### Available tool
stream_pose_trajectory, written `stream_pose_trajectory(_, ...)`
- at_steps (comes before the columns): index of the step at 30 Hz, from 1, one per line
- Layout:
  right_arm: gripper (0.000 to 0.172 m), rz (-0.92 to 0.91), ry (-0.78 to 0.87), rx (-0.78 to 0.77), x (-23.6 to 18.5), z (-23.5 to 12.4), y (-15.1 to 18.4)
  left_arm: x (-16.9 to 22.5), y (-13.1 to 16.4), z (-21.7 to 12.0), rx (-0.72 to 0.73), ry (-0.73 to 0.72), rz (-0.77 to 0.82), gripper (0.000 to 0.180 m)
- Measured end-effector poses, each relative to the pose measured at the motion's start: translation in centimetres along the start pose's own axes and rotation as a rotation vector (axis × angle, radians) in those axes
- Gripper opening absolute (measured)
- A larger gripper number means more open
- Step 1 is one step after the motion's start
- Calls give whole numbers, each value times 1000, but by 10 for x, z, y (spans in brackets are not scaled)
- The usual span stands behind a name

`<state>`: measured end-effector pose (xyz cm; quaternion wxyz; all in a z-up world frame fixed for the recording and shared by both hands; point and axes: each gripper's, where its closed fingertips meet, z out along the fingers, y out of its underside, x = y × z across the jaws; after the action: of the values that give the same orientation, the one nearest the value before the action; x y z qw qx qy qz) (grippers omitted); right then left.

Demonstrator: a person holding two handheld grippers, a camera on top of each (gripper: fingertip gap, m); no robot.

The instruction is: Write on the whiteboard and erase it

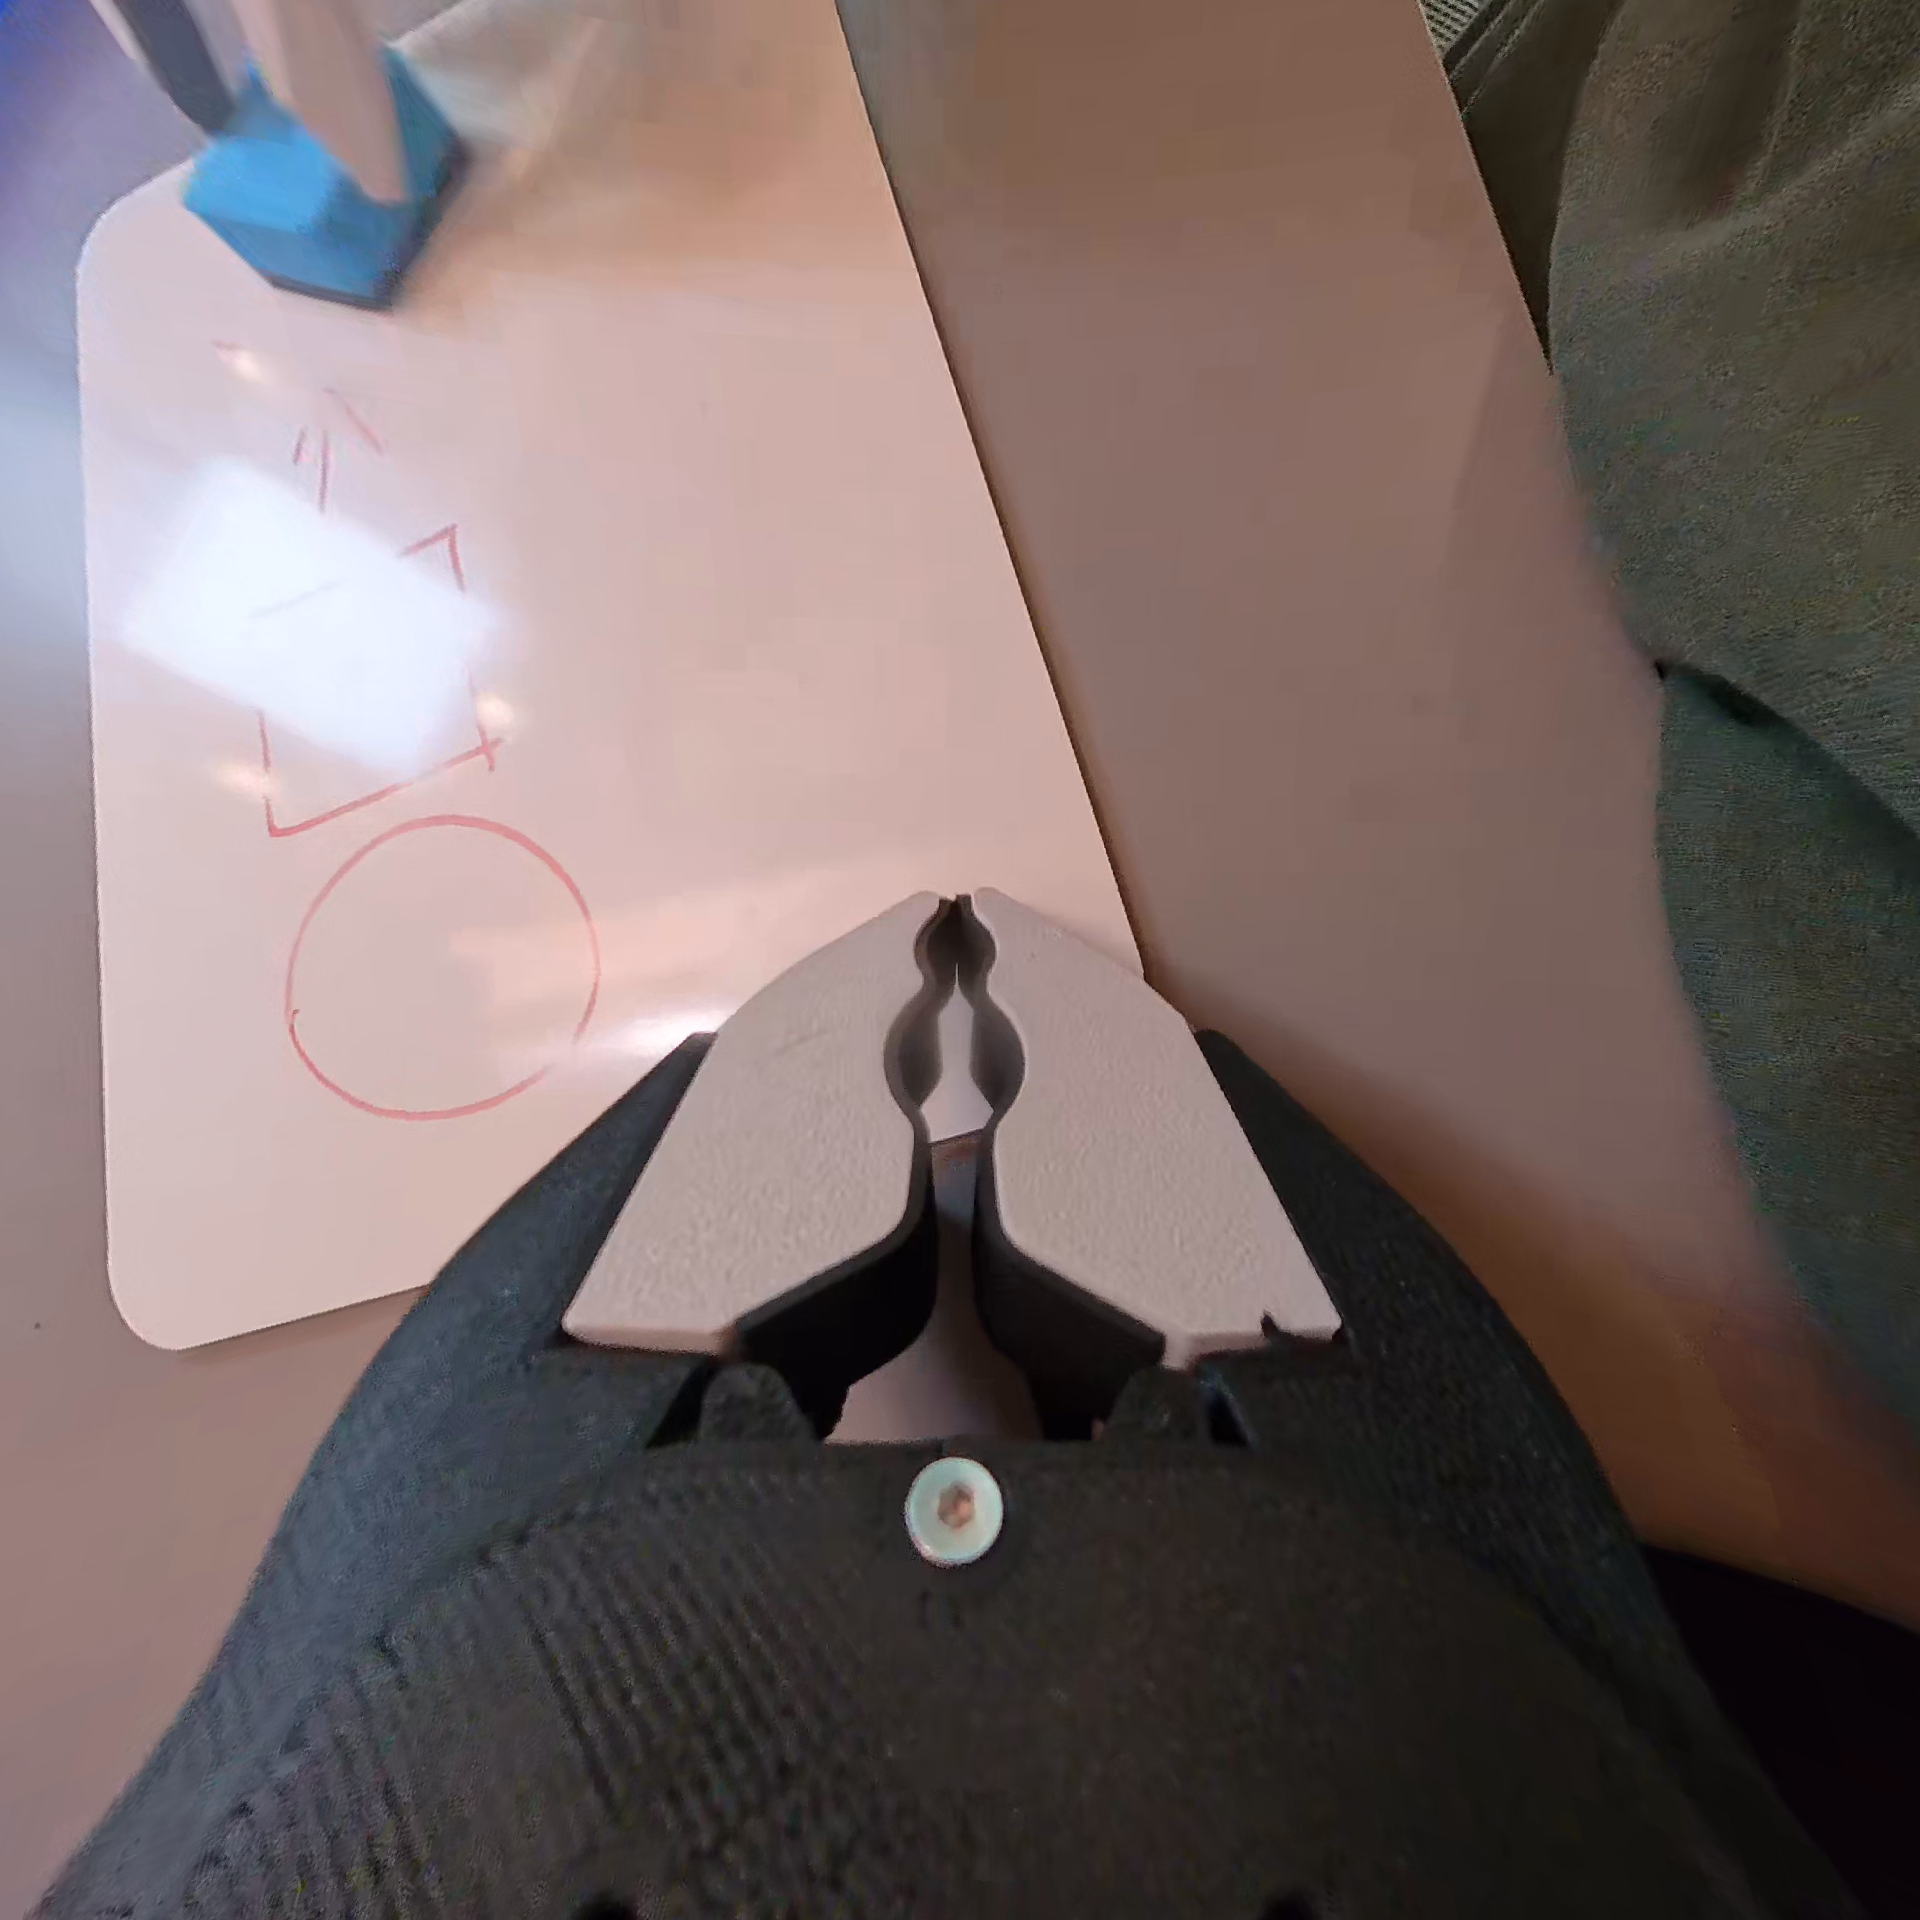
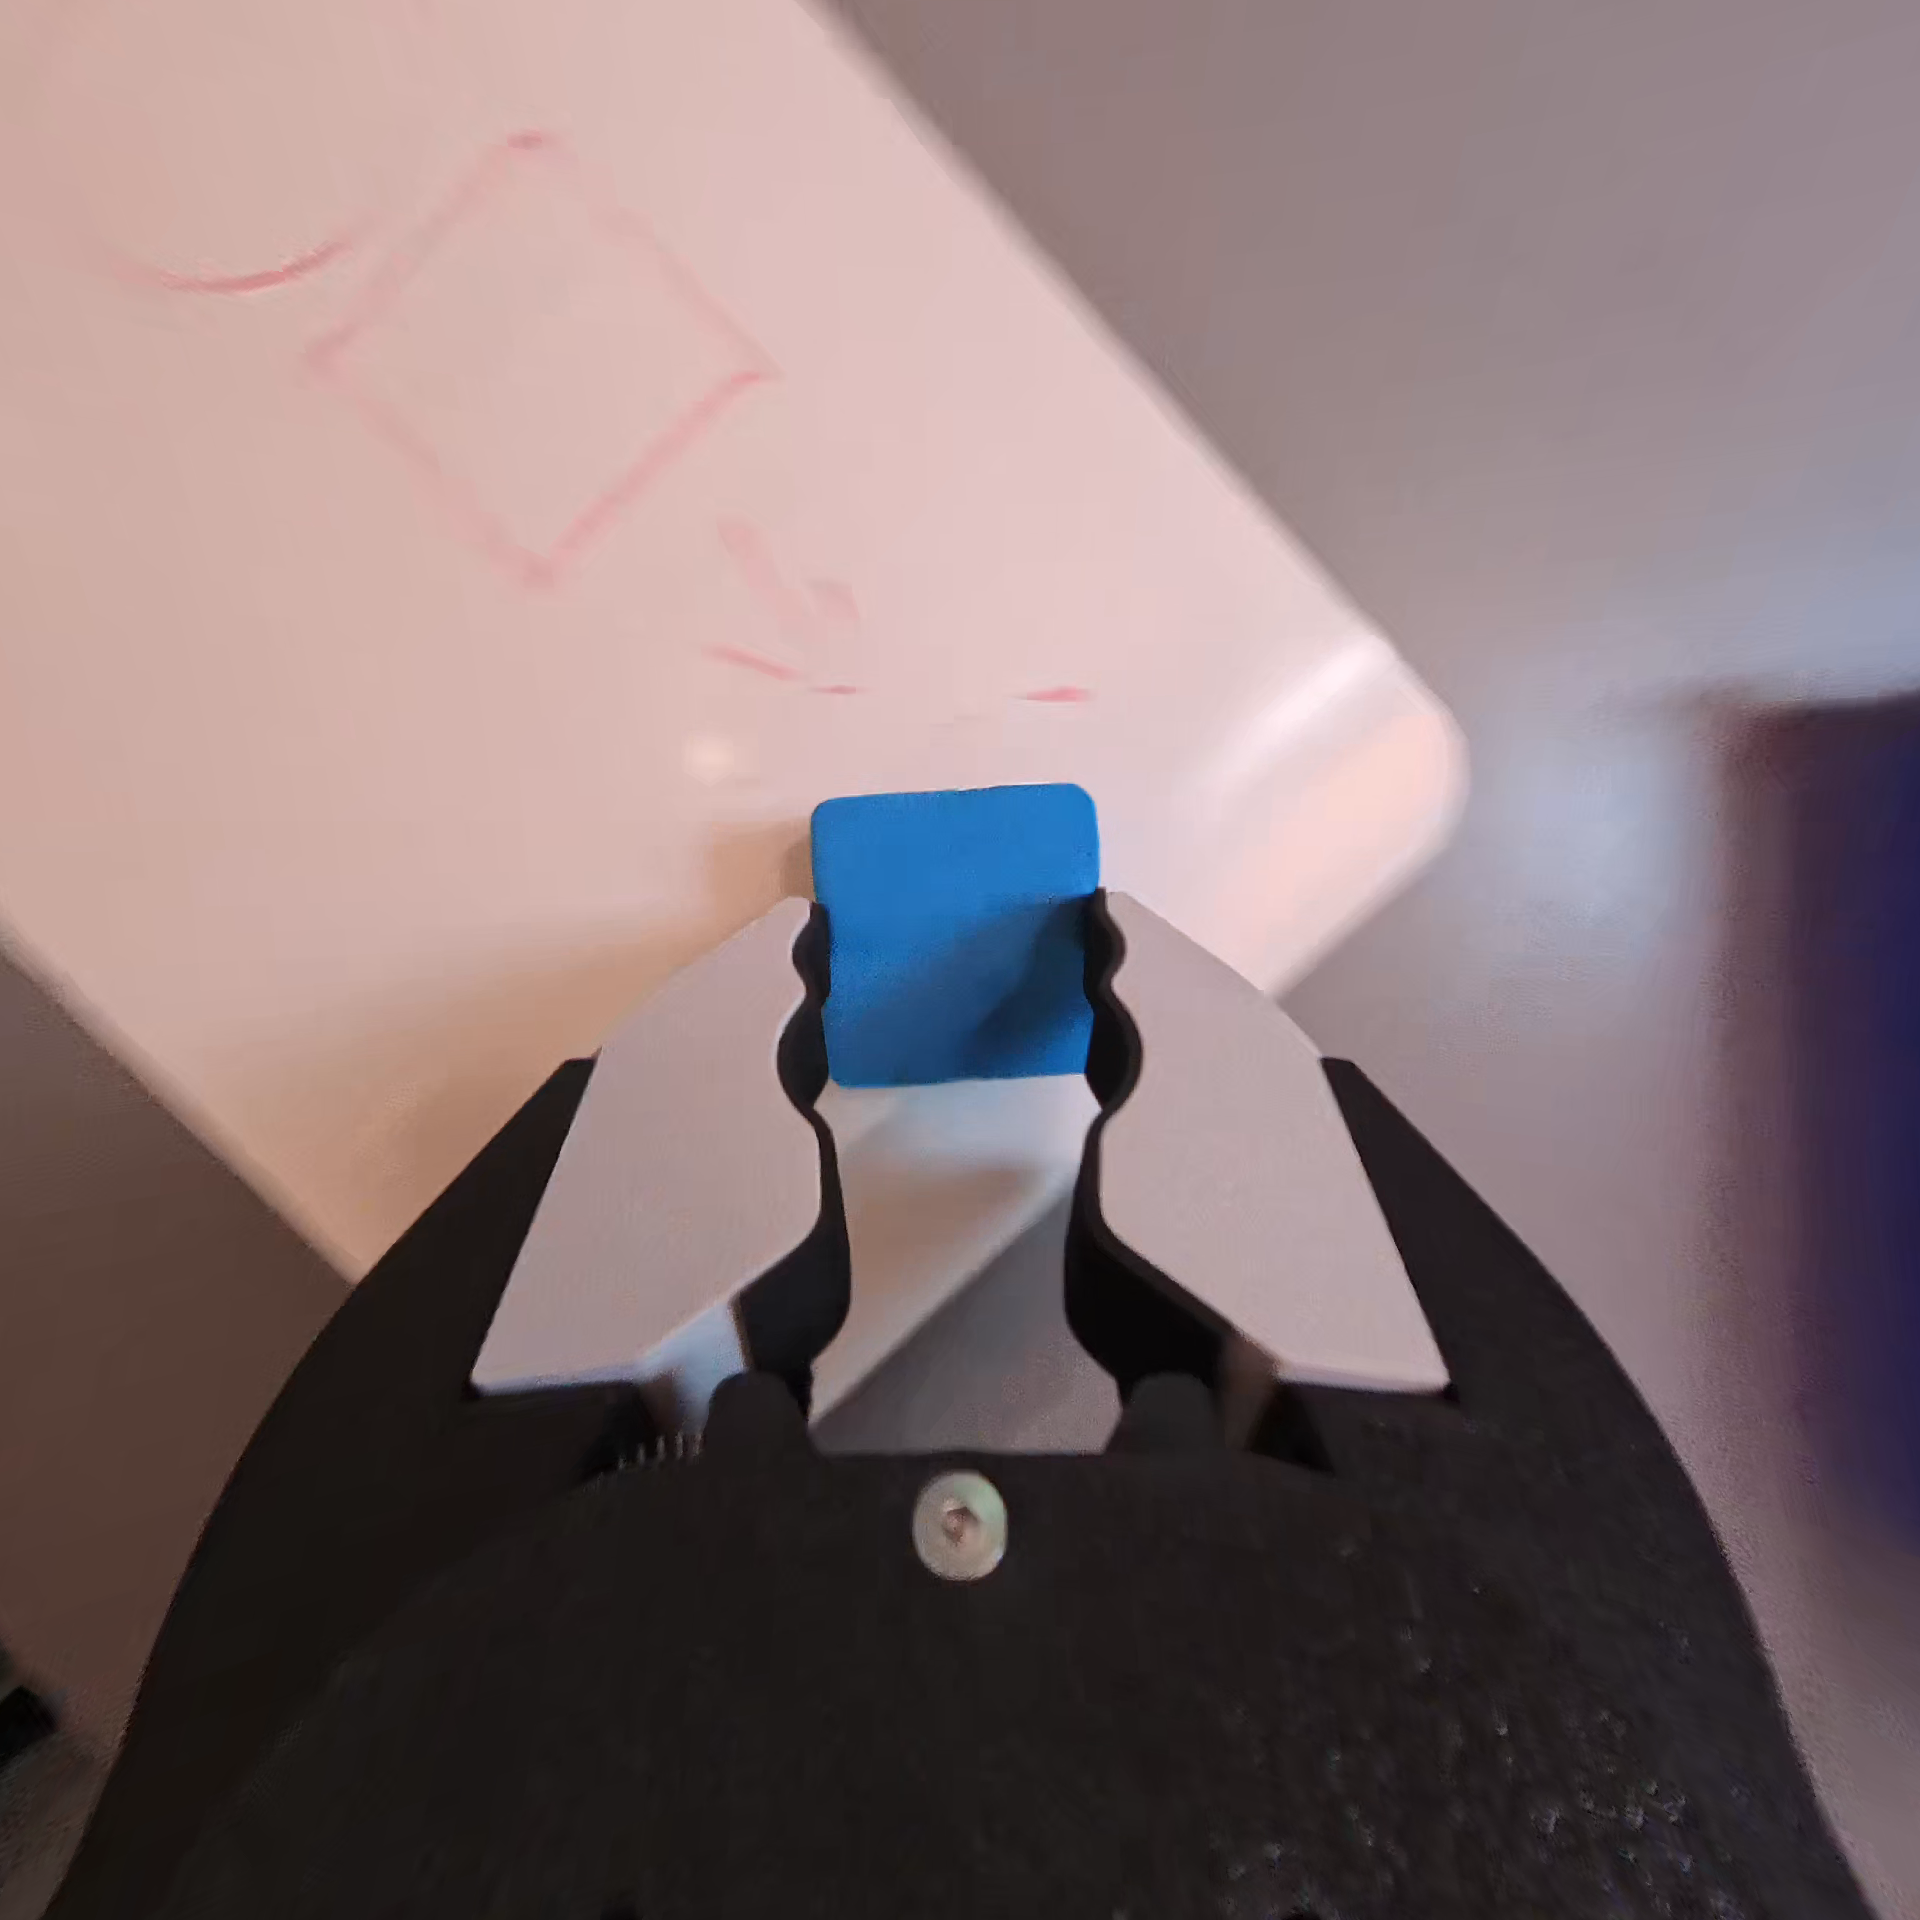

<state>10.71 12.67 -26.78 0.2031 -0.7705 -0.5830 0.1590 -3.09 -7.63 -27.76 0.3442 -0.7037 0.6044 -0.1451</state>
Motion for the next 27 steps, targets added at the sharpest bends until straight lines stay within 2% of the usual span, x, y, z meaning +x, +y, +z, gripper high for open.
stream_pose_trajectory(2, 48, 95, 58, 37, 39, 7, -12, 0, 0, 0, -6, -7, 5, 0)
stream_pose_trajectory(3, 48, 81, 61, 55, 38, 15, -26, 0, -1, 1, -8, -10, 3, 0)
stream_pose_trajectory(5, 48, -32, -22, 79, -7, 29, -50, 1, -1, 1, -6, -14, 0, 1)
stream_pose_trajectory(7, 47, -137, -100, 34, -55, 25, -42, 1, -1, 0, -4, -12, -7, 1)
stream_pose_trajectory(8, 48, -161, -112, 17, -64, 19, -31, 0, 0, 0, -5, -11, -11, 1)
stream_pose_trajectory(9, 47, -145, -118, 13, -59, 13, -22, 0, 0, 0, -6, -10, -16, 0)
stream_pose_trajectory(11, 47, -29, -11, 12, -5, 11, -17, 0, 0, 0, -15, -15, -15, 1)
stream_pose_trajectory(13, 47, 76, 19, 74, 27, 22, -38, 0, 0, 0, -23, -33, -7, 1)
stream_pose_trajectory(14, 47, 36, 13, 96, 15, 31, -53, 1, 0, 0, -25, -35, -8, 1)
stream_pose_trajectory(16, 47, -105, -94, 100, -51, 40, -68, 2, -1, 0, -20, -25, -17, 1)
stream_pose_trajectory(18, 47, -227, -131, 64, -94, 32, -53, 2, 0, 0, -20, -22, -20, 0)
stream_pose_trajectory(19, 47, -212, -139, 46, -92, 25, -42, 2, 0, 0, -20, -23, -18, 0)
stream_pose_trajectory(21, 47, -76, -52, 25, -40, 20, -34, 2, -1, 0, -23, -26, -11, 0)
stream_pose_trajectory(23, 47, 21, -14, 59, -4, 31, -53, 2, -1, 0, -25, -35, -5, 1)
stream_pose_trajectory(24, 47, -14, -5, 78, -11, 41, -69, 3, -1, 0, -24, -34, -10, 1)
stream_pose_trajectory(25, 47, -84, -58, 102, -39, 49, -84, 4, -1, 0, -25, -29, -16, 1)
stream_pose_trajectory(27, 47, -226, -151, 81, -100, 50, -85, 3, 0, -1, -24, -31, -9, 1)
